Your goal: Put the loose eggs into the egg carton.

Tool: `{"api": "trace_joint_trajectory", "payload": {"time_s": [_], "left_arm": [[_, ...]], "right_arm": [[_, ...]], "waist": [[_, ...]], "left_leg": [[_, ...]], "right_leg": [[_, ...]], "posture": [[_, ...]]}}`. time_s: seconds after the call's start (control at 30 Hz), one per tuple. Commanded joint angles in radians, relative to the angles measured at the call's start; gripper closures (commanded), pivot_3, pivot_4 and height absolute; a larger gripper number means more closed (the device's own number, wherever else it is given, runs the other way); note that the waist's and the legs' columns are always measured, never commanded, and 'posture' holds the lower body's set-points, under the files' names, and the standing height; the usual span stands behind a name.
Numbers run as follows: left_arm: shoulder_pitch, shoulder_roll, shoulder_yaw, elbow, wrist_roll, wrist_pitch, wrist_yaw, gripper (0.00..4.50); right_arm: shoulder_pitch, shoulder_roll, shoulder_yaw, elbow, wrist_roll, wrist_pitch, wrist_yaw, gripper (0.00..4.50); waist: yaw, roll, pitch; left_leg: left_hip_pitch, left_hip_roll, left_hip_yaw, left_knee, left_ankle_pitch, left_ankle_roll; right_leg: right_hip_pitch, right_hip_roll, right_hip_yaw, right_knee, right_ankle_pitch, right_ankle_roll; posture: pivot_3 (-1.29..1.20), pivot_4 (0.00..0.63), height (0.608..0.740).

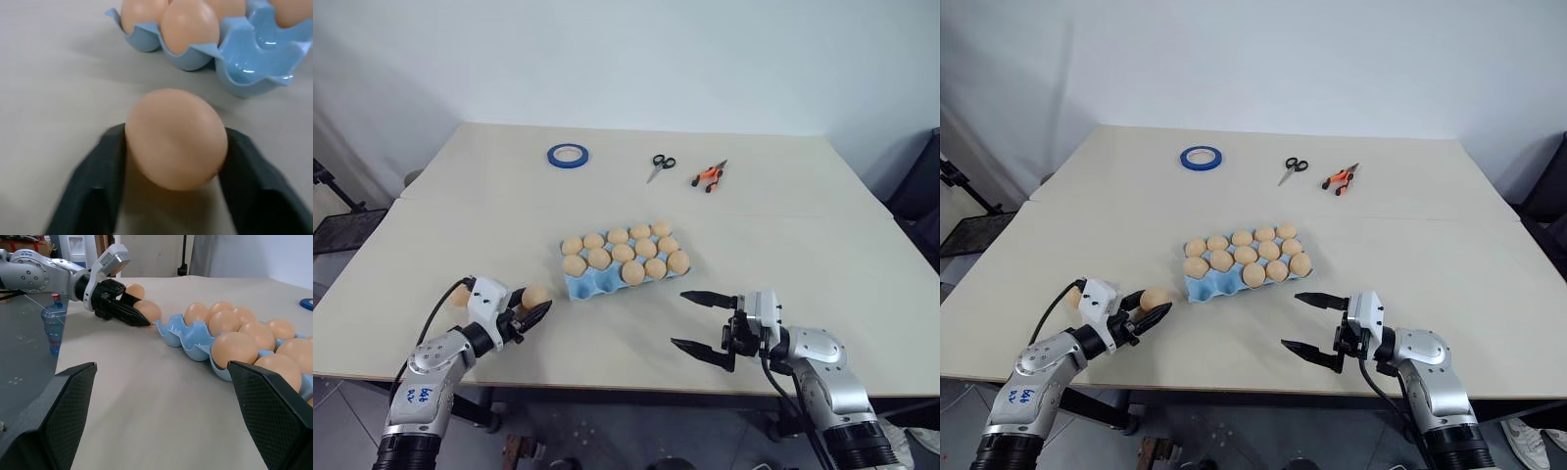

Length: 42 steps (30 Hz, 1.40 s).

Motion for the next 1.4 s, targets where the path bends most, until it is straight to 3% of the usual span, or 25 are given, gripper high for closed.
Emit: {"api": "trace_joint_trajectory", "payload": {"time_s": [0.03, 0.2, 0.33, 0.6, 0.87, 1.1, 1.3, 1.4], "left_arm": [[0.034, 0.021, 0.043, -0.059, -0.064, -0.036, -0.077, 2.79], [0.012, 0.060, 0.058, -0.111, -0.119, -0.029, -0.160, 2.79], [-0.111, 0.065, -0.040, -0.101, -0.098, -0.024, -0.238, 2.79], [-0.357, -0.050, -0.185, 0.138, -0.014, -0.058, -0.262, 2.79], [-0.469, -0.145, -0.211, 0.346, 0.038, -0.162, -0.270, 2.79], [-0.452, -0.133, -0.188, 0.304, 0.038, -0.191, -0.275, 0.57], [-0.310, -0.011, -0.086, 0.114, -0.026, -0.146, -0.287, 0.57], [-0.145, 0.076, 0.058, 0.006, -0.060, -0.099, -0.241, 0.41]], "right_arm": [[0.026, 0.006, -0.017, -0.063, 0.039, 0.004, -0.006, 0.00], [0.050, 0.010, -0.026, -0.074, 0.031, -0.006, -0.043, 0.00], [0.060, 0.013, -0.036, -0.078, 0.019, -0.013, -0.085, 0.00], [0.091, -0.019, -0.040, -0.151, 0.024, 0.034, -0.112, 0.00], [0.139, -0.015, -0.064, -0.169, 0.011, 0.008, -0.159, 0.00], [0.149, -0.006, -0.054, -0.177, 0.011, 0.002, -0.168, 0.00], [0.132, -0.019, -0.064, -0.118, 0.015, -0.006, -0.132, 0.00], [0.084, -0.022, -0.049, -0.052, 0.015, -0.013, -0.080, 0.00]], "waist": [[-0.001, 0.000, 0.000], [0.000, 0.000, 0.000], [0.018, 0.000, 0.000], [0.030, 0.000, 0.000], [0.024, 0.000, 0.000], [0.025, 0.000, 0.000], [0.020, 0.000, 0.000], [0.018, 0.000, 0.000]], "left_leg": [[0.000, 0.000, 0.000, 0.000, 0.000, 0.000], [0.000, 0.000, 0.000, 0.000, 0.000, 0.000], [0.000, -0.001, -0.002, 0.000, 0.002, 0.000], [0.000, -0.002, 0.000, 0.000, 0.002, 0.001], [0.000, -0.001, 0.005, 0.001, 0.002, 0.001], [-0.001, 0.000, 0.005, 0.003, 0.002, 0.001], [0.000, 0.002, 0.005, 0.002, 0.002, 0.000], [0.000, 0.000, 0.003, 0.002, 0.003, 0.001]], "right_leg": [[0.000, 0.000, 0.000, 0.000, 0.000, 0.000], [0.000, 0.000, 0.000, 0.000, 0.000, 0.000], [0.001, -0.001, -0.001, 0.001, 0.001, 0.001], [0.000, 0.000, 0.000, 0.000, 0.001, 0.002], [-0.003, 0.002, 0.000, 0.001, 0.001, 0.003], [-0.003, 0.002, 0.000, 0.002, 0.001, 0.003], [-0.003, 0.003, 0.000, 0.003, 0.001, 0.003], [-0.002, 0.001, -0.001, 0.003, 0.001, 0.003]], "posture": [[0.00, 0.150, 0.740], [0.00, 0.150, 0.740], [0.00, 0.150, 0.740], [0.00, 0.150, 0.740], [0.00, 0.150, 0.740], [0.00, 0.150, 0.740], [0.00, 0.150, 0.740], [0.00, 0.150, 0.740]]}}
